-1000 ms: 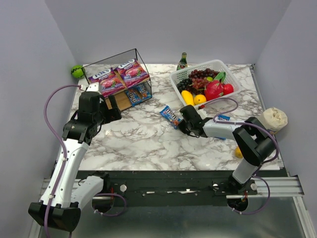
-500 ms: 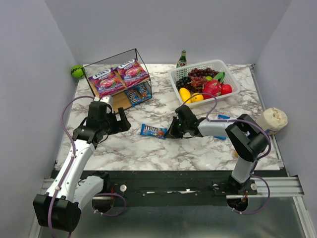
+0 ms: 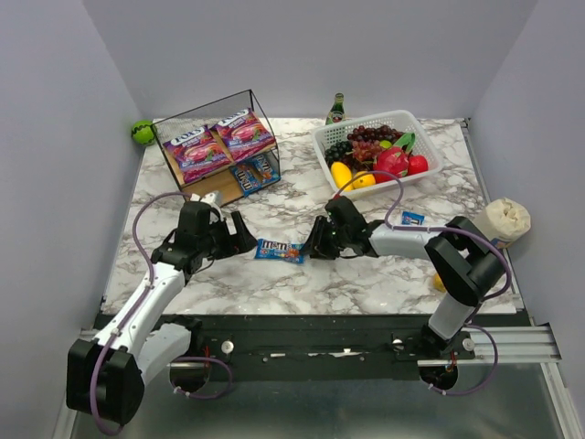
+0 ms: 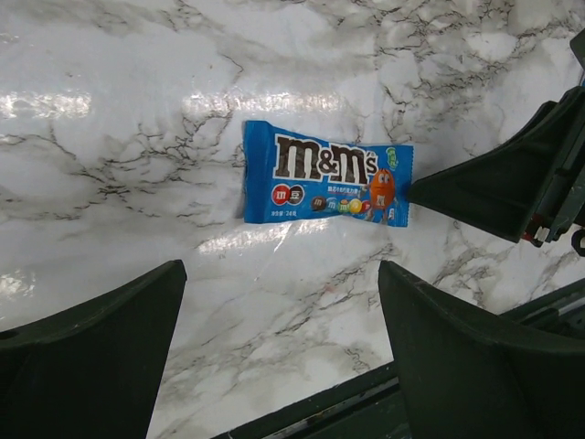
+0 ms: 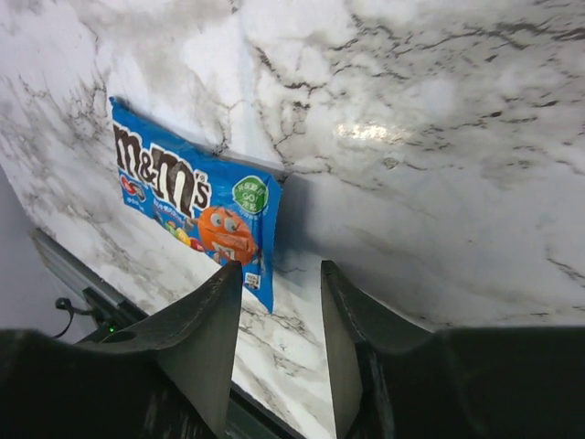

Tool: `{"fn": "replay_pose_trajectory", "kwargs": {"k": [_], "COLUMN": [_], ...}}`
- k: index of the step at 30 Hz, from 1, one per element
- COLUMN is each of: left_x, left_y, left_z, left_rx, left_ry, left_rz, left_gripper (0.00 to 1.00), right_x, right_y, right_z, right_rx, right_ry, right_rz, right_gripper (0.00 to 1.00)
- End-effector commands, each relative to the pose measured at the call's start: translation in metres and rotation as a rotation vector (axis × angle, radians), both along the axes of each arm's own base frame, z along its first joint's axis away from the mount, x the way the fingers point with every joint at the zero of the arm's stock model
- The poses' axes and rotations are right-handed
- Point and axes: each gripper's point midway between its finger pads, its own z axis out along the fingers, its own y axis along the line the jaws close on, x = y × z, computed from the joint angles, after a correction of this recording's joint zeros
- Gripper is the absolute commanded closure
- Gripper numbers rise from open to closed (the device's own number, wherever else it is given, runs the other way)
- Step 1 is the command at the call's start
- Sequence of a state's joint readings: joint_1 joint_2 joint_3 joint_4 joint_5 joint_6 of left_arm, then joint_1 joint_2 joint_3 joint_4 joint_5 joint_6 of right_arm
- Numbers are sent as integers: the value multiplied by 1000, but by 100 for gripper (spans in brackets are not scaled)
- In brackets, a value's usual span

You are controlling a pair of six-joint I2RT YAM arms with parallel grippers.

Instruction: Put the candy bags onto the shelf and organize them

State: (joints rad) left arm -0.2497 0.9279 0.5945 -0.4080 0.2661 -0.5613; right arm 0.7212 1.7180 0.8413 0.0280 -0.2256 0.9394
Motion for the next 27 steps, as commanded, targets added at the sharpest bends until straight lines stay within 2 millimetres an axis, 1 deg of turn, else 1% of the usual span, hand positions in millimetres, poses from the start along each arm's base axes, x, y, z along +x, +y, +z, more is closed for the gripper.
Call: {"fn": "replay_pose_trajectory", "kwargs": {"k": [1,2,3,4,5,6,8,9,10,11,12,13,15,16,20,24,25,26,27], "left_x": [11,11,14,15,17,19,22,22,24,23,23,23,23,22,17,11,11,10,9], "left_y": [-20,-22,-24,-27,-29,-31,-34,-34,-34,-34,-32,-30,-28,-27,-25,-28,-28,-27,-26], "left_z": [-6,-9,-10,-16,-18,-19,-27,-32,-33,-42,-47,-53,-60,-66,-79,-89,-90,-93,-94], "left_rx": [-43,-42,-48,-45,-35,-31,-5,3,11,27,46,62,80,90,114,116,117,124,129], "left_ry": [-24,-17,-17,4,4,5,34,51,61,93,105,127,144,161,202,251,259,268,272], "left_rz": [-14,-11,1,1,8,12,27,30,37,43,52,63,70,74,76,68,72,74,74], "left_gripper": [9,10,14,16,17,22,27,36,40,43,47,49,54,55,60,66,67,69,72], "right_x": [8,9,8,9,10,9,11,11,10,10,10,9,7,6,1,-2,-2,-2,-3], "right_y": [-6,-5,-2,0,3,5,10,12,14,16,18,21,24,26,28,31,31,32,32], "right_z": [-1,-1,-1,-2,-1,1,0,0,0,-1,0,1,-2,-2,-6,-10,-11,-12,-12], "right_rx": [-53,-52,-45,-41,-32,-23,-19,-15,-12,-11,-4,3,11,13,24,41,44,46,52], "right_ry": [-48,-50,-49,-51,-54,-57,-61,-63,-62,-61,-65,-68,-55,-53,-32,-9,-4,0,12], "right_rz": [-14,-9,9,16,22,38,51,64,72,78,88,95,106,107,109,102,101,97,91], "right_gripper": [51,51,51,51,52,52,53,53,54,55,55,56,58,59,63,67,68,72,74]}}
